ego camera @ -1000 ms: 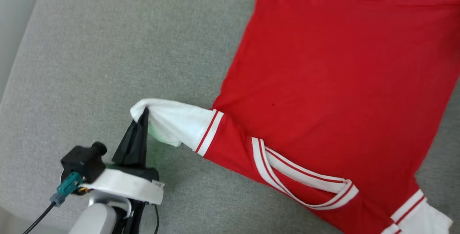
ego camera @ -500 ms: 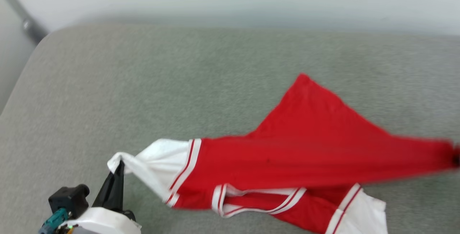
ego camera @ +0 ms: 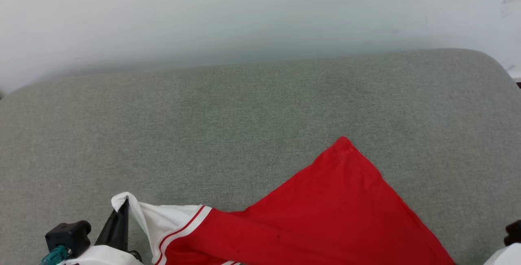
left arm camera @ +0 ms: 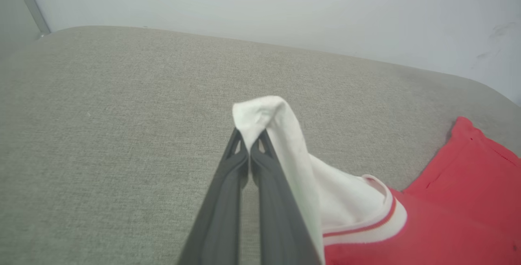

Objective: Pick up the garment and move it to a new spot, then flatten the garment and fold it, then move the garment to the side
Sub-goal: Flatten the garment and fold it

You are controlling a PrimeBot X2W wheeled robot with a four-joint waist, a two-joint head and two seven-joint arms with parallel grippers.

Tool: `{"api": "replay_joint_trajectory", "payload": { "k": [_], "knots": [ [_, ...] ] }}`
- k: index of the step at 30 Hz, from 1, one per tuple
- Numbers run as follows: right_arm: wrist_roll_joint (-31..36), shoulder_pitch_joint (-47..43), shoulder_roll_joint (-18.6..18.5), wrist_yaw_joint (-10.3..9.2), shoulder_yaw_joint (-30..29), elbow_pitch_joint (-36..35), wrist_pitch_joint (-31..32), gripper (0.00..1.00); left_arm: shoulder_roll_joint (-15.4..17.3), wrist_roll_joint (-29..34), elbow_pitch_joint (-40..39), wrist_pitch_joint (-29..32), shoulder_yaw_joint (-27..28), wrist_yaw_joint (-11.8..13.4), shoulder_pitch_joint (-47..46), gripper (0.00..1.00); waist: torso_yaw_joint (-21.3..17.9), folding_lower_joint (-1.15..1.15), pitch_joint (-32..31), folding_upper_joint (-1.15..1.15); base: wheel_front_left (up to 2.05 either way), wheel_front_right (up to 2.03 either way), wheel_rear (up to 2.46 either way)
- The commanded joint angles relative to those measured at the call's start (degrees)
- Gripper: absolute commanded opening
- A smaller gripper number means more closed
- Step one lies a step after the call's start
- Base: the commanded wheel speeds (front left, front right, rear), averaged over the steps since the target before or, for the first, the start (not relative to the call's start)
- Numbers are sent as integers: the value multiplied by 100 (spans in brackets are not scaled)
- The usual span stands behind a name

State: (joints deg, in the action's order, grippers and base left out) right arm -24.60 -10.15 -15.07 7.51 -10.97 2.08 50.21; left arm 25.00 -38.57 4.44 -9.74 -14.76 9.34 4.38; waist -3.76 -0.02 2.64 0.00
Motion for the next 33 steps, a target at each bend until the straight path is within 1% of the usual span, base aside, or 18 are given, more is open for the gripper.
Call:
{"api": "replay_joint_trajectory", "payload": {
  "k": [1,6,9,12,14,17,21,27,29,33],
  "knots": [
    [39,135,37,-4,-25,-56,-183,100,39,0,-31,11,14,32,13,0,-12,2,36,0,0,0,0],
    [229,688,150,-4,-76,-136,-1929,100,80,59,-180,57,-21,19,-202,0,35,2,260,0,0,0,0],
    [243,1104,142,-4,32,-23,-2679,100,87,89,-255,57,-33,-17,-401,0,110,2,493,0,0,0,0],
    [161,1584,81,-4,213,74,-2986,100,87,130,-369,-17,-21,-42,-637,0,202,2,801,0,0,0,0],
    [111,1920,-10,-4,324,127,-2960,100,79,178,-458,-55,-28,-61,-799,0,283,2,1018,0,0,0,0],
    [25,2451,-166,-4,584,222,-2600,100,41,232,-589,-93,-79,-109,-1045,0,417,2,1351,0,0,0,0],
    [-26,3149,-432,-4,1067,311,-1569,100,-52,316,-650,-159,-192,-168,-1355,0,589,2,1694,0,0,0,0],
    [-161,3901,-553,-3,1653,490,179,100,-227,401,-566,-246,-380,-329,-1768,0,878,2,2088,0,0,0,0],
    [-178,4069,-562,-3,1788,542,645,100,-288,409,-524,-280,-426,-384,-1883,0,967,2,2196,0,0,0,0],
    [-178,4173,-532,-3,2054,781,1261,100,-367,424,-406,-354,-454,-470,-2038,0,1078,2,2347,0,0,0,0]
  ]
}}
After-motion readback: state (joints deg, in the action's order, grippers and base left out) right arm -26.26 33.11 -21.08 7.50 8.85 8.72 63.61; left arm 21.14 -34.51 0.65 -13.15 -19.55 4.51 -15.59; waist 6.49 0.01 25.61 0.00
